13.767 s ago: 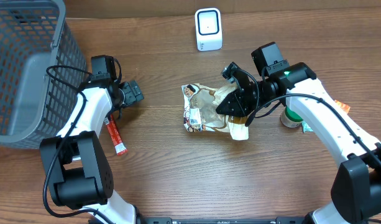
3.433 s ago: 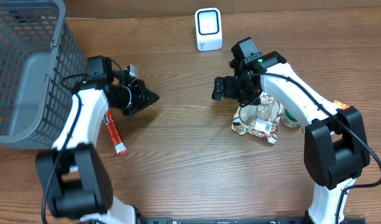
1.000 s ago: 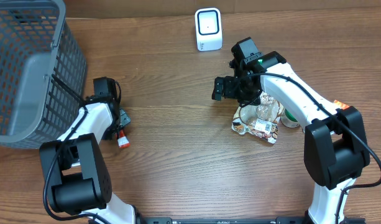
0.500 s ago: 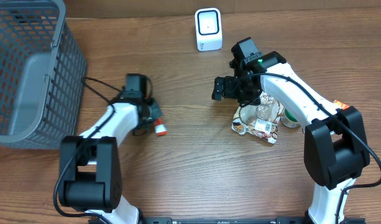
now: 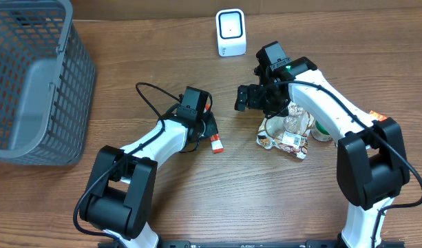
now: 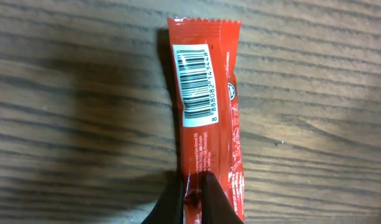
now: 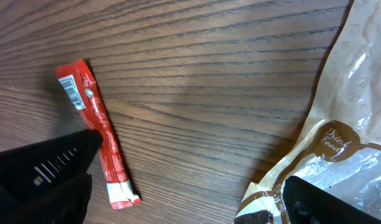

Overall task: Scan the item barcode
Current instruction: 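Carry the red wrapper right and set it down mid-table, then move the right gripper to the red wrapper and grasp its end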

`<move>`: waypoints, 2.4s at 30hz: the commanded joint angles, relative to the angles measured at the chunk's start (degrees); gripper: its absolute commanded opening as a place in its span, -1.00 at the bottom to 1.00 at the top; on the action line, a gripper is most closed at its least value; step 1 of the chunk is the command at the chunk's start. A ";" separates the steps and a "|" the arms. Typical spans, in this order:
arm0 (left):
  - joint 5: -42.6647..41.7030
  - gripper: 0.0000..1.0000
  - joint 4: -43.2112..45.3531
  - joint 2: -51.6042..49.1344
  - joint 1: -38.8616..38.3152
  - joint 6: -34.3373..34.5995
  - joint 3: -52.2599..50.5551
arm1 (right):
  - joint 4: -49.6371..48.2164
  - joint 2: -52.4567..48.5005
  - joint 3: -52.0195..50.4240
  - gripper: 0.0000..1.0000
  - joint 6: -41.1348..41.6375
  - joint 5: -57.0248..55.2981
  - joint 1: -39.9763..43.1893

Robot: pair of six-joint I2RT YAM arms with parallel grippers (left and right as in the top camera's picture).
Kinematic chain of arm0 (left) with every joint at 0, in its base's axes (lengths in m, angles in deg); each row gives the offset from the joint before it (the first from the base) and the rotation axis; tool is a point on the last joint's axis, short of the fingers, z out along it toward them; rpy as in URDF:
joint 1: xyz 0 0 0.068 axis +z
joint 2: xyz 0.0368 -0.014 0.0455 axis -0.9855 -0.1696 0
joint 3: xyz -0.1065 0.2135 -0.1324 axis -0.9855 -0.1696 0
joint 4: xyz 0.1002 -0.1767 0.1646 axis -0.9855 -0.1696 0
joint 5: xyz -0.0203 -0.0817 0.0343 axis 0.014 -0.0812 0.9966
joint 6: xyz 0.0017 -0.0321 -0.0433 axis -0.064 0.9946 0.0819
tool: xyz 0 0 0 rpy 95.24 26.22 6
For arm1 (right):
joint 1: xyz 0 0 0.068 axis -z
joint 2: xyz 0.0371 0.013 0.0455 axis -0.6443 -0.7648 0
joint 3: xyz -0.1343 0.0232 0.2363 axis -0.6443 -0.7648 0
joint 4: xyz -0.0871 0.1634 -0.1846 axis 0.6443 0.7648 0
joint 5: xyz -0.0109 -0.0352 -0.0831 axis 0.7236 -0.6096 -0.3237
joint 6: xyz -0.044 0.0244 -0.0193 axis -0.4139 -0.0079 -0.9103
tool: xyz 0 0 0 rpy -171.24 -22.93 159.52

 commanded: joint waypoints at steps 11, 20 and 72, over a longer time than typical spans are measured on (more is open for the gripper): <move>0.39 -0.70 -14.67 8.63 6.54 -3.80 12.63 | -0.09 1.46 1.14 1.00 0.07 0.31 -0.04; 2.86 -0.44 -24.59 9.27 12.52 -5.09 11.93 | -0.09 1.46 1.14 1.00 0.07 0.31 -0.04; -1.86 -0.38 -23.43 -10.88 22.36 -19.19 10.62 | -24.92 1.14 -14.69 -0.41 0.50 -21.84 -22.77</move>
